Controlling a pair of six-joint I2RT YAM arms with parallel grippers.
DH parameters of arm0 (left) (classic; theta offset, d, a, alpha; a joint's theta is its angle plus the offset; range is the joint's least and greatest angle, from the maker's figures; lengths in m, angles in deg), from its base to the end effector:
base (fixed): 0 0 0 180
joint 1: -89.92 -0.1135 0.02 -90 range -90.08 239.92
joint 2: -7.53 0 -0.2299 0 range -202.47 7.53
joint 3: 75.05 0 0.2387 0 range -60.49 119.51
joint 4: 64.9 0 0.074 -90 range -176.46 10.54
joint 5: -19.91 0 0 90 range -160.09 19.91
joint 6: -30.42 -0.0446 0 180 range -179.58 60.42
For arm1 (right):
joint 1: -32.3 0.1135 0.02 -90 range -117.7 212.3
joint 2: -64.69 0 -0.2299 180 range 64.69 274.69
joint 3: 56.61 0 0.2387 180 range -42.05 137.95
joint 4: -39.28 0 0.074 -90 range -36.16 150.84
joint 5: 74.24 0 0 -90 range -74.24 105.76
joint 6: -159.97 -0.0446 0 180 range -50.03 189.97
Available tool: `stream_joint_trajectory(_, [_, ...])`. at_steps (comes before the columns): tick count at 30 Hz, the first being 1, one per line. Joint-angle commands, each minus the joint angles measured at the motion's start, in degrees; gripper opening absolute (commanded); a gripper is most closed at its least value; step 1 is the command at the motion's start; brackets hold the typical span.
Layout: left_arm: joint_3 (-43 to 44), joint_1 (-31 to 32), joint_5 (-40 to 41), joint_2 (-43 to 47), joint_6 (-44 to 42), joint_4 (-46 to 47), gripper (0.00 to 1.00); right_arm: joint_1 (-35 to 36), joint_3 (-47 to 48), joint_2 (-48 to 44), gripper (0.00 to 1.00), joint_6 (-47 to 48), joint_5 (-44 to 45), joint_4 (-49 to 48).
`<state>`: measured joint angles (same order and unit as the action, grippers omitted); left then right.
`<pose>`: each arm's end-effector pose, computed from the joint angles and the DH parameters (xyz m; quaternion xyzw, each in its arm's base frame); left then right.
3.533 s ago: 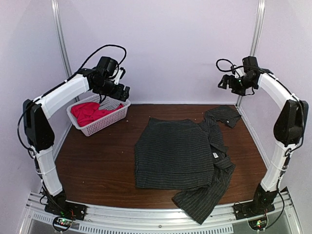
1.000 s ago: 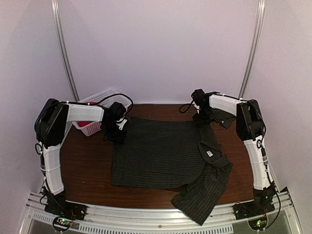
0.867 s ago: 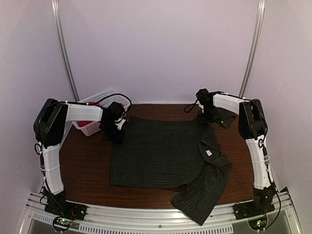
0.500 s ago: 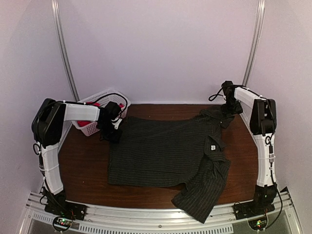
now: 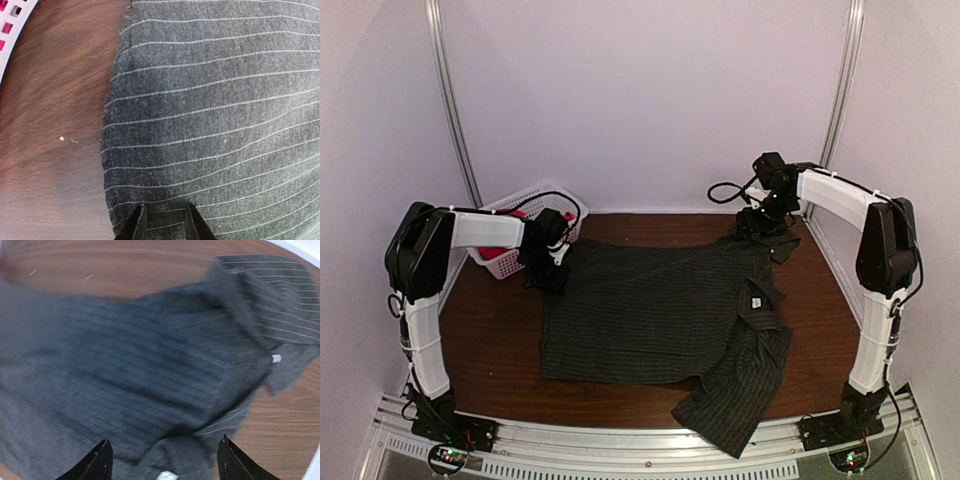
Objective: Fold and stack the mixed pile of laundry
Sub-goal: Adjust the flattened T-shirt at the center of the board.
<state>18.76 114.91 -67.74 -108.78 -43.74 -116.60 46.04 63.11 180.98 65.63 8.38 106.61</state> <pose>0.3404 -0.1566 0.1142 0.0762 0.9874 -0.0289 0.1359 0.3990 0.1034 0.2277 -0.0941 0.9677 0.0973 0.2127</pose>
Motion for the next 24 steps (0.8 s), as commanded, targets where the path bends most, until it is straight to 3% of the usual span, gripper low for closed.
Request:
stream_joint_trajectory(1, [-1.02, -0.91, -0.66, -2.34, 0.78, -4.39, 0.28, 7.86, -8.67, -5.5, 0.71, -3.78, -8.94, -1.23])
stream_joint_trajectory(7, [-1.36, -0.91, -0.39, -2.34, 0.78, -3.91, 0.28, 13.27, -19.15, -7.97, 0.6, -7.27, -8.23, -3.95])
stream_joint_trajectory(15, [-2.83, -1.32, -0.26, -2.34, 0.44, -3.29, 0.28, 11.91, -28.64, -6.96, 0.44, -9.36, -3.44, -5.57])
stream_joint_trajectory(24, [-3.89, -3.53, 0.32, -1.39, -0.19, -3.24, 0.28, 5.14, -28.01, -10.11, 0.34, -5.41, 20.82, 3.22])
